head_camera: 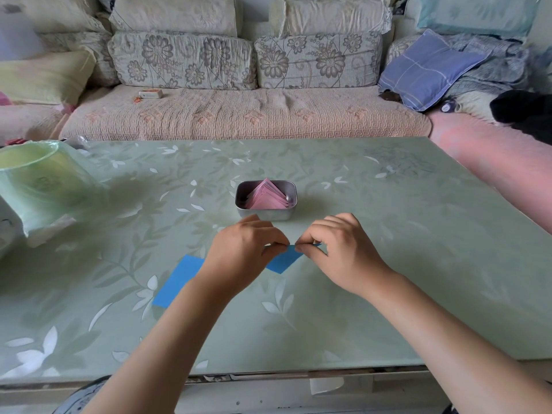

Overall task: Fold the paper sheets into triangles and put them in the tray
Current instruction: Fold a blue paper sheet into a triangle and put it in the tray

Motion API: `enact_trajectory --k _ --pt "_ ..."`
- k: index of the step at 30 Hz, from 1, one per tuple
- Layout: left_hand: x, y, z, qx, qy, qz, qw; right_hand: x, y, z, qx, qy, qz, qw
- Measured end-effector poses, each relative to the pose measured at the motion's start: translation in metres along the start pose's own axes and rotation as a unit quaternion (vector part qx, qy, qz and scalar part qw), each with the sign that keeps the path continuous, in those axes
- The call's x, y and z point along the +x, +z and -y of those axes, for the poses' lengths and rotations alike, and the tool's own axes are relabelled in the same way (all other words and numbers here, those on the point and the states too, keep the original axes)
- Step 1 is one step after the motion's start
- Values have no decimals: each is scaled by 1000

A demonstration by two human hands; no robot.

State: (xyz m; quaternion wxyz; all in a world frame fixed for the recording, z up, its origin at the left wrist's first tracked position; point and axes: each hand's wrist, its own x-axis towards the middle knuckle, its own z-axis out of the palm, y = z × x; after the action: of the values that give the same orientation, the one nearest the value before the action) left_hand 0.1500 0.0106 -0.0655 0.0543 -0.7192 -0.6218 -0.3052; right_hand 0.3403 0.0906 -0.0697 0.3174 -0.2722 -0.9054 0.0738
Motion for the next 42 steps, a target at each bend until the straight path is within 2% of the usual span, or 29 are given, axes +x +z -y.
enact_trajectory --k 7,9,11,13,16,18,20,22,26,31,36,42 --pt "0 -3 10 10 -41 7 999 -1 -1 -6 -20 50 -24 998" --pt "1 -3 14 20 -79 4 997 -2 -1 -7 -6 64 -43 997" --pt "2 -1 17 -24 -159 1 987 -2 0 -6 -4 63 -63 996" --pt "7 2 16 -143 -270 -8 952 -3 1 -5 5 52 -62 997" --pt "11 5 7 -309 -407 -12 859 -5 4 0 20 15 0 1000" --pt "11 4 1 -399 -448 14 800 -6 8 4 3 -10 24 1000" --pt "11 3 -4 -480 -455 48 748 -5 12 7 -6 -18 4 1000" --pt "10 2 -7 -520 -441 79 727 -4 12 7 6 -25 -30 999" --pt "8 0 -7 -509 -404 124 750 -1 9 5 39 -6 -59 997" --pt "9 -4 0 -496 -382 106 773 -2 7 -1 158 86 -24 983" --pt "8 -5 1 -486 -356 132 787 0 8 -5 270 230 -3 935" --pt "7 -1 -4 -465 -352 111 805 2 7 -6 295 247 9 923"
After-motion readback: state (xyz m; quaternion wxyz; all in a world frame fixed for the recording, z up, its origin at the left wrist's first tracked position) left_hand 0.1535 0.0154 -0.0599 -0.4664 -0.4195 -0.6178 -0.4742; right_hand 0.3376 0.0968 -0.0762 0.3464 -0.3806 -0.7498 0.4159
